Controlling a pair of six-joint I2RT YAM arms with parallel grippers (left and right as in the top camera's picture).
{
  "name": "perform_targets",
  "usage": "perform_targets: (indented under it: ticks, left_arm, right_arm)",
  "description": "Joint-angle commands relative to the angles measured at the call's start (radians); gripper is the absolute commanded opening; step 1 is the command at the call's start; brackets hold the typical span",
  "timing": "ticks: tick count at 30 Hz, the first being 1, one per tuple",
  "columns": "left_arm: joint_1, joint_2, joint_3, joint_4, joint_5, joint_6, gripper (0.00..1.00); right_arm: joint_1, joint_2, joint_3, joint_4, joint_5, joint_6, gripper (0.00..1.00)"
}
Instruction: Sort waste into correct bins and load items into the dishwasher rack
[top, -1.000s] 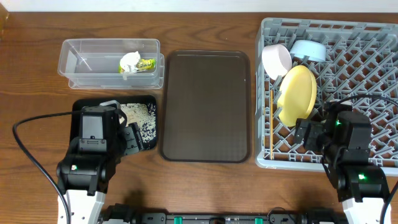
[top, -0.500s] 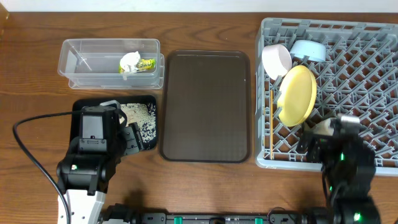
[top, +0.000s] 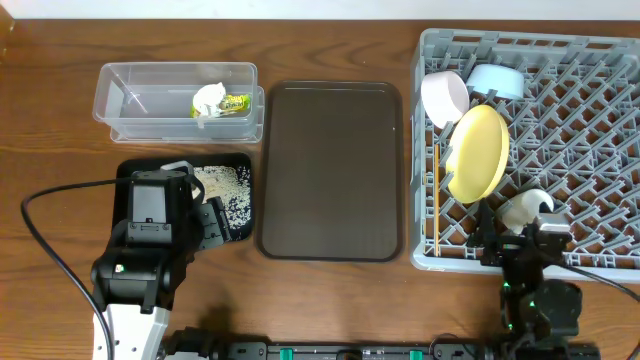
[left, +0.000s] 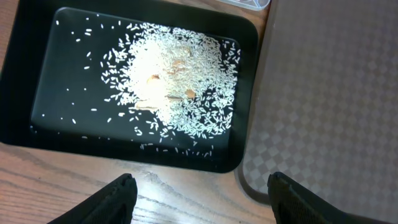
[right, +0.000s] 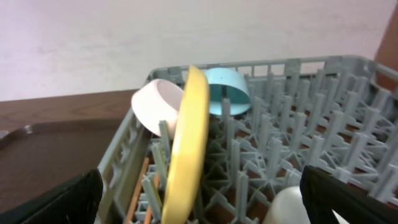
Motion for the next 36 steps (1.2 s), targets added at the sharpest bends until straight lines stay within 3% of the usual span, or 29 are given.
perform_targets:
  ticks: [1, 6, 11, 36]
  left_arm:
    - [0.001, 0.000, -0.003, 0.003, -0.005, -0.009, 0.71]
    - [0.001, 0.000, -0.003, 0.003, -0.005, -0.009, 0.71]
    - [0.001, 0.000, -0.003, 0.003, -0.004, -0.009, 0.71]
    - [0.001, 0.000, -0.003, 0.003, -0.004, -0.009, 0.71]
  right_arm:
    - [0.014, -0.044, -0.047, 0.054, 0.006, -0.023, 0.99]
    - [0.014, -0.068, -0.113, 0.152, -0.006, -0.046, 0.99]
    - [0.014, -0.068, -0.111, 0.060, -0.140, -0.180, 0.99]
    - [0.014, -0.068, -0.111, 0.067, -0.132, -0.183, 0.99]
